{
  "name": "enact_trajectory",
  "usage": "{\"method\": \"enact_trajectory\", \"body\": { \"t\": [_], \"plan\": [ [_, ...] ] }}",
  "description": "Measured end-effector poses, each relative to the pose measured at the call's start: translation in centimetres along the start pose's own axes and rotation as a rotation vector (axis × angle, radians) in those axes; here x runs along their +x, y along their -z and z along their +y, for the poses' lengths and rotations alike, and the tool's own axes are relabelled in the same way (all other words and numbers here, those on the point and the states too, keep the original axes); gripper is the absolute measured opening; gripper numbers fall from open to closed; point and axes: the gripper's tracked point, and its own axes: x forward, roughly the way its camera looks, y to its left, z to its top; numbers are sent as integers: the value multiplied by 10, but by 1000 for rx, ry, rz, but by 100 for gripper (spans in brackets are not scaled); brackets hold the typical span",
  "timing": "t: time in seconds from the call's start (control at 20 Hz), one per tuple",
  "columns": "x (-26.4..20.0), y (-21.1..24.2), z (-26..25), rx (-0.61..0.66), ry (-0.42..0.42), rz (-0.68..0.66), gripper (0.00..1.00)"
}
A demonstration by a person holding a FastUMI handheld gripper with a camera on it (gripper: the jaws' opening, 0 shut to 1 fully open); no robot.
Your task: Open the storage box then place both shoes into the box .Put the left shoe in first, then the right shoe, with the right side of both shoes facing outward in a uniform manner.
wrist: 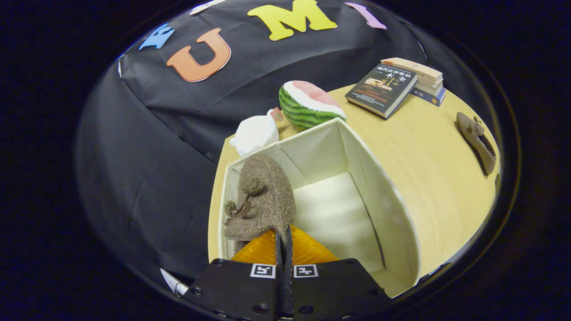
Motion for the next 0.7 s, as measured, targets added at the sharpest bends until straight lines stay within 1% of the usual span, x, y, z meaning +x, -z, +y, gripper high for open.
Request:
{"method": "enact_trajectory", "body": {
  "t": [0.2,0.25,0.3,0.35,0.5,0.6,0.7],
  "plan": [
    [12,2,-1,-16,9,20,0],
    [4,2,1,-21,-6,30,1],
    [16,2,6,-42,-19,34,1],
    [17,1,12,-60,-35,33,12],
    [19,9,10,-100,-35,54,42],
    [19,9,17,-102,-70,55,61],
    [14,1,21,-145,-86,38,80]
  ]
}}
